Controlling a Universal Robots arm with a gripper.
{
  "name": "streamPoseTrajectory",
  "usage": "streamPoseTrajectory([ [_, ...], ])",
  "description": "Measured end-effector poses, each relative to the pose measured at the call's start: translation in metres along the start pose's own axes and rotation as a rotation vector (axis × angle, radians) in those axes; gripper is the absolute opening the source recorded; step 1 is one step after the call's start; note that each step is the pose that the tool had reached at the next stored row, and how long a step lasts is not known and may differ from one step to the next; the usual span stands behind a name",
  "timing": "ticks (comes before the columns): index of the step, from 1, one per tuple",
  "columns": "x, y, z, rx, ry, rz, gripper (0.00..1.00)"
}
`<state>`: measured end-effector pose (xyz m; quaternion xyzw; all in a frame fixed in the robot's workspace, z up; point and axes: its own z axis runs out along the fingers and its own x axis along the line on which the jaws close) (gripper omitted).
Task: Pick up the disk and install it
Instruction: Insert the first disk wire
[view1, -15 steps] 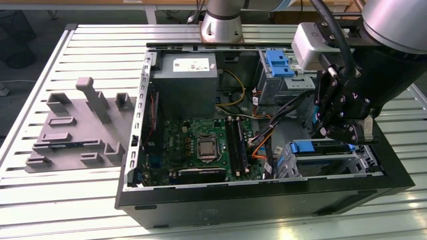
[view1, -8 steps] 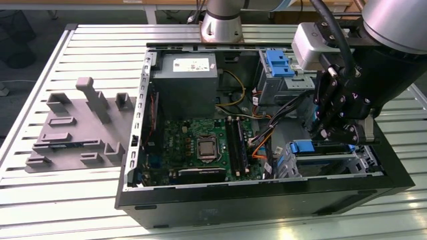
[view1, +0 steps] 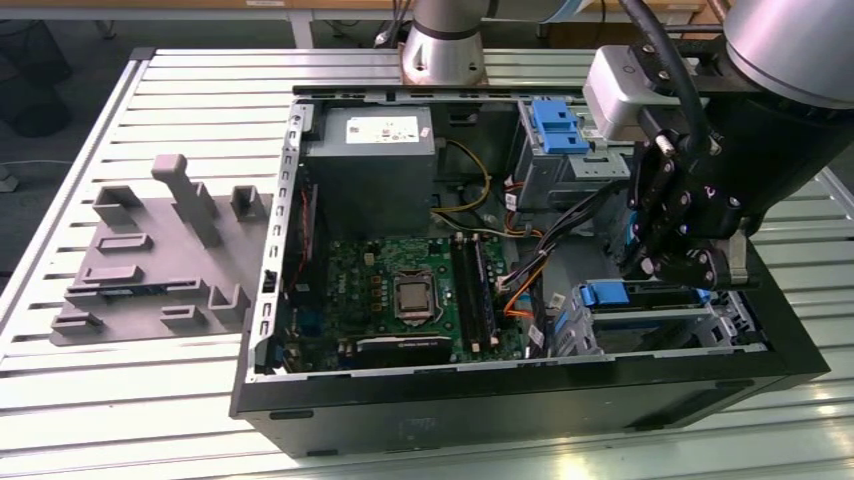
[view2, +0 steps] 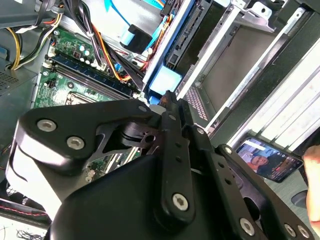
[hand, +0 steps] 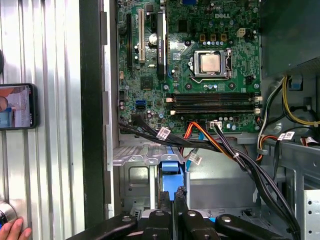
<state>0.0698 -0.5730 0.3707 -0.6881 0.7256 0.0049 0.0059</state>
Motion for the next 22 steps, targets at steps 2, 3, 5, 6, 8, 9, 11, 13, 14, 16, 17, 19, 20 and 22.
streamPoseTrajectory([
  [2,0.0,0.0,0.0,0.0,0.0,0.0,0.18],
  [3,0.0,0.0,0.0,0.0001,0.0,0.0,0.18],
  [5,0.0,0.0,0.0002,0.0008,0.0,0.0,0.18],
  [6,0.0,0.0,0.0005,0.0016,-0.0001,0.0,0.18],
  [8,0.0,0.0,0.0005,0.0017,-0.0001,0.0,0.18],
  [9,0.0,0.0,0.0005,0.0017,-0.0001,0.0,0.18],
  [11,0.0,0.0,0.0005,0.0018,-0.0001,0.0,0.18],
  [13,0.0,0.0,0.0005,0.002,-0.0001,0.0,0.18],
  [14,0.0,0.0,0.0006,0.002,-0.0001,0.0,0.18],
  [16,0.0,0.0,0.0006,0.0021,-0.0001,0.0,0.18],
  [17,0.0,0.0,0.0006,0.0021,-0.0001,0.0,0.19],
  [19,0.0,0.0,0.0006,0.0022,-0.0001,0.0,0.37],
  [20,0.0,0.0,0.0006,0.0022,-0.0002,0.0,0.39],
  [22,0.0,0.0,0.0006,0.0022,-0.0001,0.0,0.51],
])
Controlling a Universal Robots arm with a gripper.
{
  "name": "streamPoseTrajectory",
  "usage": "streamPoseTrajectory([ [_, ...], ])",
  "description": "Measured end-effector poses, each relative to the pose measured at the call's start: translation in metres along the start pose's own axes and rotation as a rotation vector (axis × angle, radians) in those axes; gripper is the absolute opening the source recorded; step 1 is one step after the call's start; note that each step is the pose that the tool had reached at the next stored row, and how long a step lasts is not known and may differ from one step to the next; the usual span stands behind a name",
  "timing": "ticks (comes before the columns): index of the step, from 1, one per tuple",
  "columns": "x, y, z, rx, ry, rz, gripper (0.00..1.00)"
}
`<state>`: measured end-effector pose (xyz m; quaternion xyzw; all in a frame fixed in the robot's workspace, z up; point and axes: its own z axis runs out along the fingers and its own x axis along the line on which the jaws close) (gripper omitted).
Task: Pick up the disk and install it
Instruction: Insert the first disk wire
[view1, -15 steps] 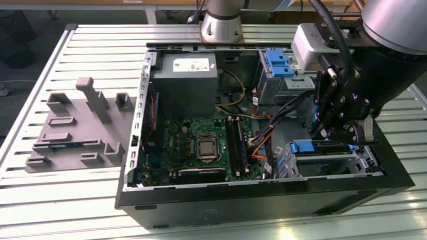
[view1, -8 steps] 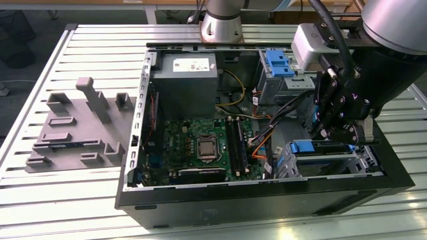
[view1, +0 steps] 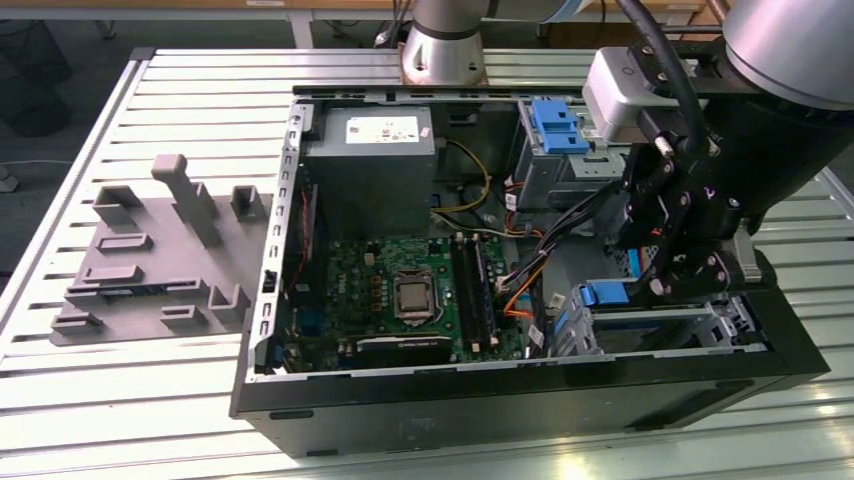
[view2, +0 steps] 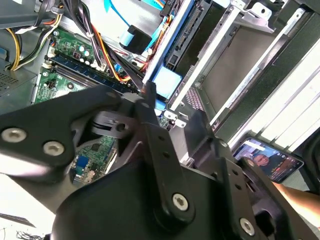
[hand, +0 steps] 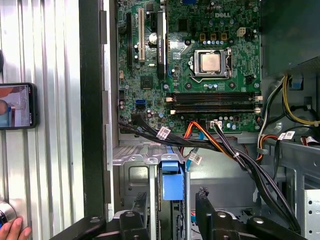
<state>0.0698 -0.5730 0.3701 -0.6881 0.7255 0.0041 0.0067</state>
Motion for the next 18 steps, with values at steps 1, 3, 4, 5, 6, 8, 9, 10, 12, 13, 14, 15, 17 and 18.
streamPoseTrajectory([
  [1,0.0,0.0,0.0,0.0001,0.0,0.0,0.51],
  [3,0.0,0.0,0.0,0.0,0.0,0.0,0.51],
  [4,0.0,0.0,0.0,0.0001,-0.0001,0.0,0.51],
  [5,0.0,0.0,0.0,0.0001,0.0,0.0,0.51],
  [6,0.0,0.0,0.0,0.0001,0.0,0.0,0.51],
  [8,0.0,0.0,0.0,0.0002,0.0,0.0,0.49],
  [9,0.0,0.0,0.0,0.0002,0.0,0.0,0.49],
  [10,0.0,0.0,0.0001,0.0004,-0.0001,0.0,0.11],
  [12,0.0,0.0,0.0001,0.0004,-0.0001,0.0,0.11],
  [13,0.0,0.0,0.0001,0.0004,-0.0001,0.0,0.11],
  [14,0.0,0.0,0.0001,0.0004,-0.0001,0.0,0.11],
  [15,0.0,0.0,0.0001,0.0005,0.0,0.0,0.11],
  [17,0.0,0.0,0.0002,0.0005,-0.0001,0.0,0.11],
  [18,0.0,0.0,0.0002,0.0005,-0.0001,0.0,0.11],
])
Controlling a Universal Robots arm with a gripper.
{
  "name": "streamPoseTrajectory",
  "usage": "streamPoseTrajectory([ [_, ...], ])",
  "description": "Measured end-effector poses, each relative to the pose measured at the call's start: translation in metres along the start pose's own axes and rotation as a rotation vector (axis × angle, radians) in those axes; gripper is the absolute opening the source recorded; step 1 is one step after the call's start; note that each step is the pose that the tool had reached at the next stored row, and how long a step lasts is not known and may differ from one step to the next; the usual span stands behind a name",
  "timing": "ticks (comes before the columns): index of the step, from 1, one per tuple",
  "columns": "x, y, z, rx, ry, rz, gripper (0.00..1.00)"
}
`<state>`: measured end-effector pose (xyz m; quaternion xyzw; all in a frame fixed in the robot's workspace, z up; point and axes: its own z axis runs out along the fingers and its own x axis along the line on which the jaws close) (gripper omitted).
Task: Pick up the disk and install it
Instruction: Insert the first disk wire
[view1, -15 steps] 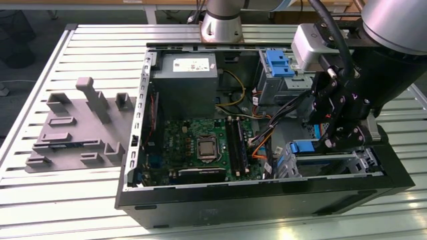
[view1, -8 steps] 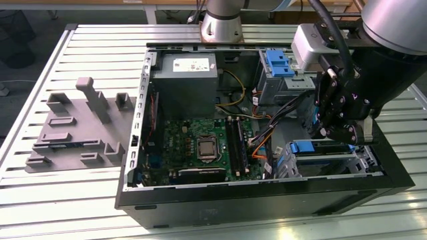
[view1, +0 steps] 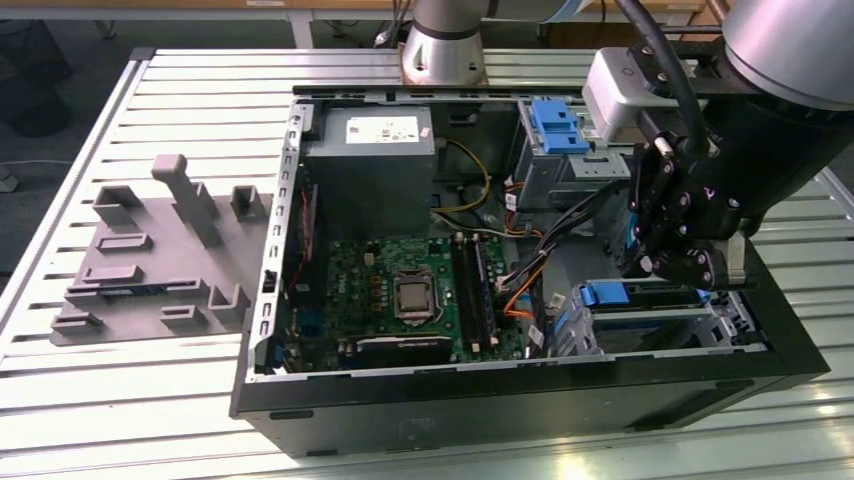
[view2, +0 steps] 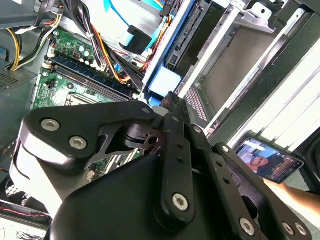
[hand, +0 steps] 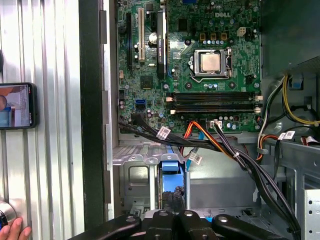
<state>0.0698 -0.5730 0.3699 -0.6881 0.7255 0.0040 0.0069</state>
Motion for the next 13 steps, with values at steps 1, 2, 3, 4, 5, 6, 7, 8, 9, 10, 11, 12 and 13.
streamPoseTrajectory([
  [1,0.0,0.0,0.0,0.0001,0.0,0.0,0.11],
  [2,0.0,0.0,0.0001,0.0004,0.0,0.0,0.18],
  [3,0.0,0.0,0.0001,0.0004,0.0,0.0,0.18],
  [4,0.0,0.0,0.0001,0.0004,0.0,0.0,0.18],
  [5,0.0,0.0,0.0001,0.0004,0.0,0.0,0.18],
  [6,0.0,0.0,0.0001,0.0004,0.0,0.0,0.11],
  [7,0.0,0.0,0.0001,0.0005,0.0,0.0,0.11],
  [8,0.0,0.0,0.0001,0.0005,0.0,0.0,0.11],
  [9,0.0,0.0,0.0001,0.0005,0.0,0.0,0.11],
  [10,0.0,0.0,0.0001,0.0005,0.0,0.0,0.11],
  [11,0.0,0.0,0.0002,0.0005,-0.0001,0.0,0.11],
  [12,0.0,0.0,0.0001,0.0006,0.0,0.0,0.11],
  [13,0.0,0.0,0.0002,0.0006,-0.0001,0.0,0.11],
])
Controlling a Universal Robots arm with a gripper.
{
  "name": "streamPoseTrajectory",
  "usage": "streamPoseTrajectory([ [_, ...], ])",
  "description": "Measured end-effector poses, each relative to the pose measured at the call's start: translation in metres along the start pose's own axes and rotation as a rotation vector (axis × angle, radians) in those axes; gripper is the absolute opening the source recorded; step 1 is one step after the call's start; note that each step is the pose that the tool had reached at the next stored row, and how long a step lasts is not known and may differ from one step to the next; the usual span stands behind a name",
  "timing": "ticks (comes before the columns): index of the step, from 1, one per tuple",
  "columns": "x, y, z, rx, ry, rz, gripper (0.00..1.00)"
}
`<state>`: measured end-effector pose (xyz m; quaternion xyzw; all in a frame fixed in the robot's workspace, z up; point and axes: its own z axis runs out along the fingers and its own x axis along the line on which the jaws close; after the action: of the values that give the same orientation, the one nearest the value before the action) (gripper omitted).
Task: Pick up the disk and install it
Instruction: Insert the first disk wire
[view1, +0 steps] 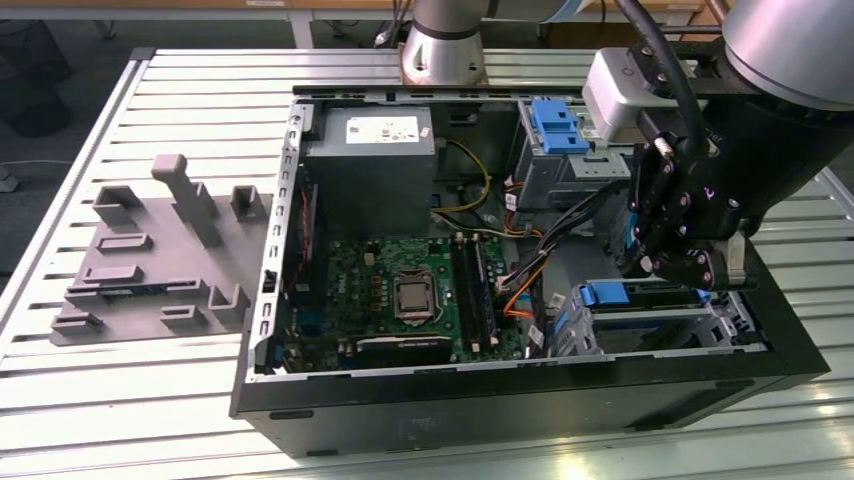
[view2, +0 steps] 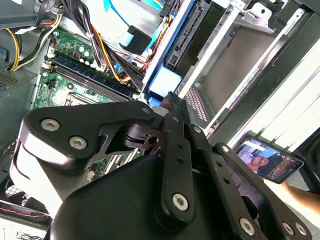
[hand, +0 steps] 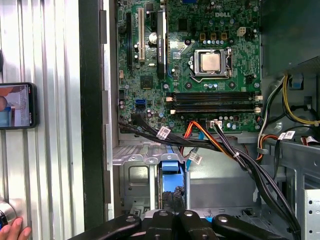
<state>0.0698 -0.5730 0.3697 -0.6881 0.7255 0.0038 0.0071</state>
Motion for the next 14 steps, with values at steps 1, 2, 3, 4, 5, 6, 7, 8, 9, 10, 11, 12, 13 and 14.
streamPoseTrajectory([
  [1,0.0,0.0,0.0,0.0,0.0,0.0,0.11],
  [2,0.0,0.0,0.0,0.0,0.0001,0.0,0.11],
  [3,0.0,0.0,0.0,0.0,0.0,0.0,0.11],
  [4,0.0,0.0,0.0,0.0001,0.0,0.0,0.11],
  [5,0.0,0.0,0.0,0.0001,0.0,0.0,0.11],
  [6,0.0,0.0,0.0,0.0001,0.0,0.0,0.11],
  [7,0.0,0.0,0.0,0.0001,0.0001,0.0,0.11],
  [8,0.0,0.0,0.0,0.0001,0.0,0.0,0.11],
  [9,0.0,0.0,0.0,0.0001,0.0,0.0,0.11],
  [10,0.0,0.0,0.0,0.0002,0.0001,0.0,0.11],
  [11,0.0,0.0,0.0,0.0002,0.0,0.0,0.11],
  [12,0.0,0.0,0.0,0.0002,0.0,0.0,0.17],
  [13,0.0,0.0,0.0,0.0002,0.0,0.0,0.23],
  [14,0.0,0.0,0.0001,0.0002,0.0,0.0,0.23],
])
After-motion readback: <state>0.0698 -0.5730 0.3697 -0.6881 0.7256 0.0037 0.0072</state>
